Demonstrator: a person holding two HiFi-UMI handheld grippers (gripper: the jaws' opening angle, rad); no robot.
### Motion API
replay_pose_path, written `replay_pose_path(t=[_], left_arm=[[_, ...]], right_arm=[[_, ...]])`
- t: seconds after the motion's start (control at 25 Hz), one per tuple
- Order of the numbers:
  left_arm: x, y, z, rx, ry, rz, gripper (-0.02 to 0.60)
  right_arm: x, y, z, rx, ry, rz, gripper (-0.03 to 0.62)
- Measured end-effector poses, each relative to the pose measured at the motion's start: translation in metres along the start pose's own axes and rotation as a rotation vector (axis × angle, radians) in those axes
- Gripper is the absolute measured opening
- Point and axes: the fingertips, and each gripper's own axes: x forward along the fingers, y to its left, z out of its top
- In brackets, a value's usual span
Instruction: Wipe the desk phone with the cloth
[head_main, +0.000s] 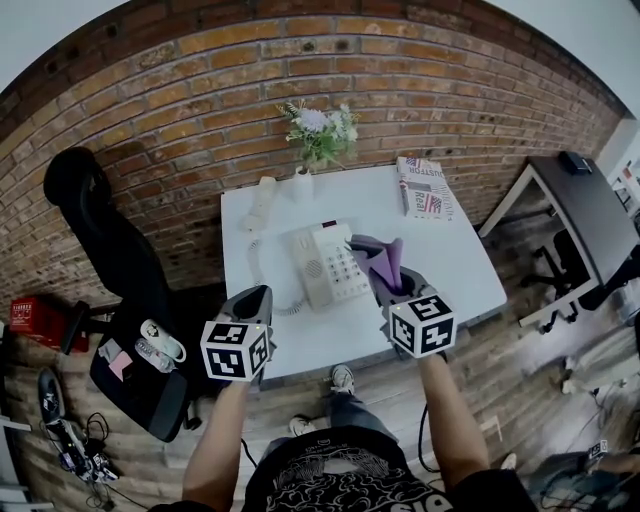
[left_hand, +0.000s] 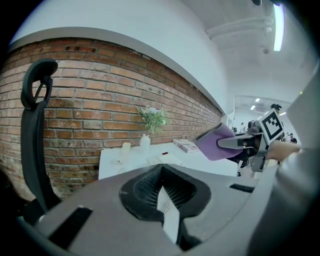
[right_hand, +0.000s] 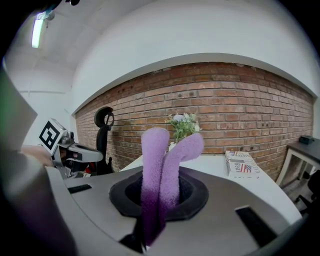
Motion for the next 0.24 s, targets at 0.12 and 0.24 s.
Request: replay_pose_path(t=[0.12,0.24], left_arm=[[-0.0003,-0.0018,-0.0008,0.000,0.003,-0.004,0.006],[-0.0002,-0.0026,-0.0013,0.000,0.005,-0.007,0.006]], right_arm=[[-0.0009,0.0009,0.0001,-0.001,-0.001,0.000,0.048],[-0.0011,0.0012,-0.0004,-0.001,0.002,0.002,0.048]])
